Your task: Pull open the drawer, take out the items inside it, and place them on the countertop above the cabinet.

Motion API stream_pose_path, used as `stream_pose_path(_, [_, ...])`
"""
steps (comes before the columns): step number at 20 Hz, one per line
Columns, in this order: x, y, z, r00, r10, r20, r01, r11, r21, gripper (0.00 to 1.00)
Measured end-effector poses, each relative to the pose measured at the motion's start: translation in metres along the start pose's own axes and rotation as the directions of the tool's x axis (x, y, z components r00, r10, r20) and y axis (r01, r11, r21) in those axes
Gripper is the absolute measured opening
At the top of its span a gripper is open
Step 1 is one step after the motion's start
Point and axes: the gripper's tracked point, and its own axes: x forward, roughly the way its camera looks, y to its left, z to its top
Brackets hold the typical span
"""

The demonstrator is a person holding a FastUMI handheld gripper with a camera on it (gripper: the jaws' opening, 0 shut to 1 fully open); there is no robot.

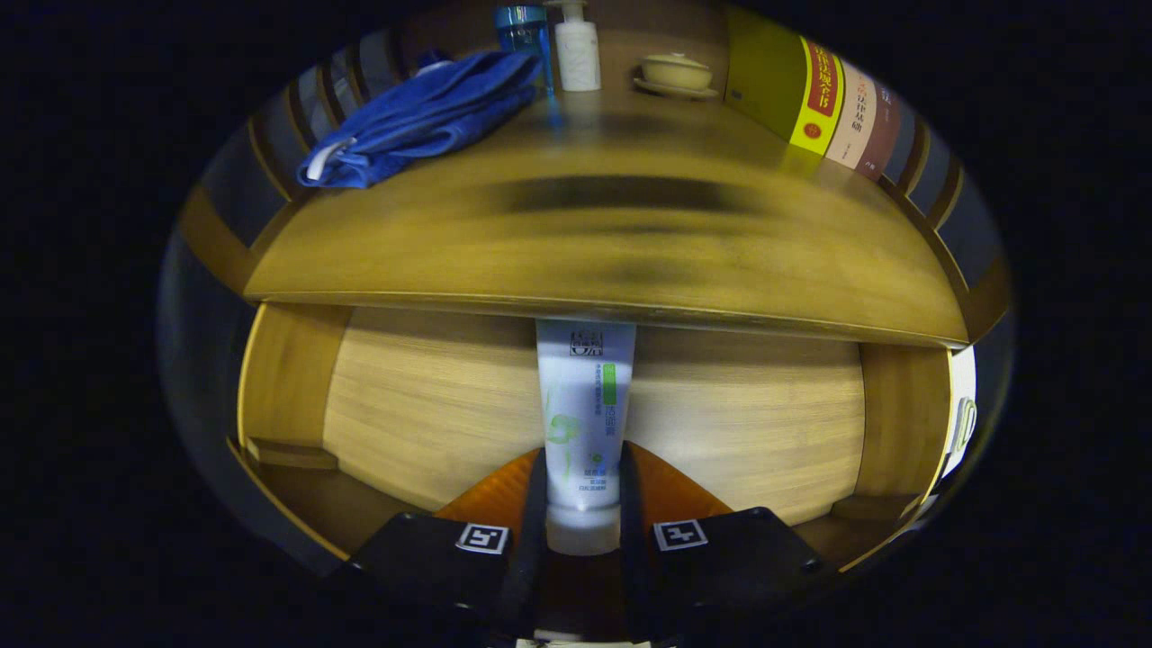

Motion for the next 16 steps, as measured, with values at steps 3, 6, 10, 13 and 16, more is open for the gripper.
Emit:
stream_pose_path(3, [-0.014, -0.001, -0.007, 0.999, 0.033, 0.013, -0.033, 0.999, -0.023, 0.45])
stream_pose_path(6, [-0.019, -0.005, -0.003, 0.998, 0.018, 0.059, -0.015, 0.999, -0.043, 0.45])
stream_pose_path(10, [-0.03, -0.011, -0.001, 0.989, -0.006, 0.147, 0.005, 1.0, 0.004, 0.38])
stream_pose_path(13, [-0.028, -0.01, -0.002, 0.985, 0.024, 0.169, -0.022, 1.0, -0.012, 0.39])
stream_pose_path(16, [-0.032, 0.012, 0.004, 0.983, 0.174, 0.066, -0.177, 0.983, 0.044, 0.38])
